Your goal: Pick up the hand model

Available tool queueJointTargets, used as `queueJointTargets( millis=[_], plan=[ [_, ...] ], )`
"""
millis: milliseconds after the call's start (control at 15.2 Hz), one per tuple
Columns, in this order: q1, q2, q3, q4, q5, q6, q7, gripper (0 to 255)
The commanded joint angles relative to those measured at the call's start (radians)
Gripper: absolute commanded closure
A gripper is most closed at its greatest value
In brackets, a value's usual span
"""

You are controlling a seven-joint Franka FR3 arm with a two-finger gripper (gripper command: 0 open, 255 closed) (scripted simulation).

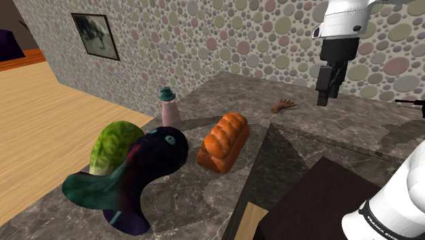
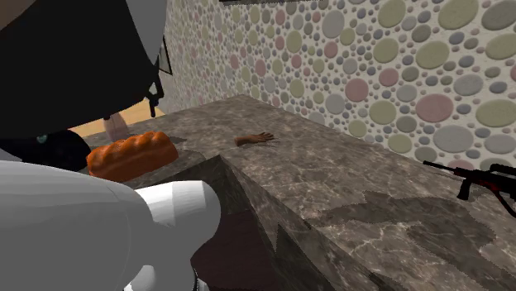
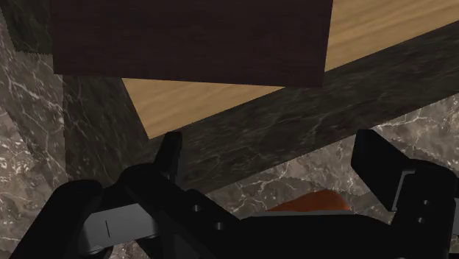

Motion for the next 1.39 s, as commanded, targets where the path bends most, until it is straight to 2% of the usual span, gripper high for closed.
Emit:
queueJointTargets(
  millis=[0,396,792,1056,1320],
  plan=[
    [0.0,0.0,0.0,0.0,0.0,0.0,0.0,0],
    [-0.003,0.019,-0.137,-0.068,-0.142,0.088,-0.274,0],
    [-0.002,0.109,-0.278,-0.08,-0.266,0.211,-0.538,0],
    [0.007,0.208,-0.371,-0.057,-0.324,0.308,-0.711,0],
    [0.026,0.332,-0.46,-0.009,-0.351,0.408,-0.884,0]
  ],
)
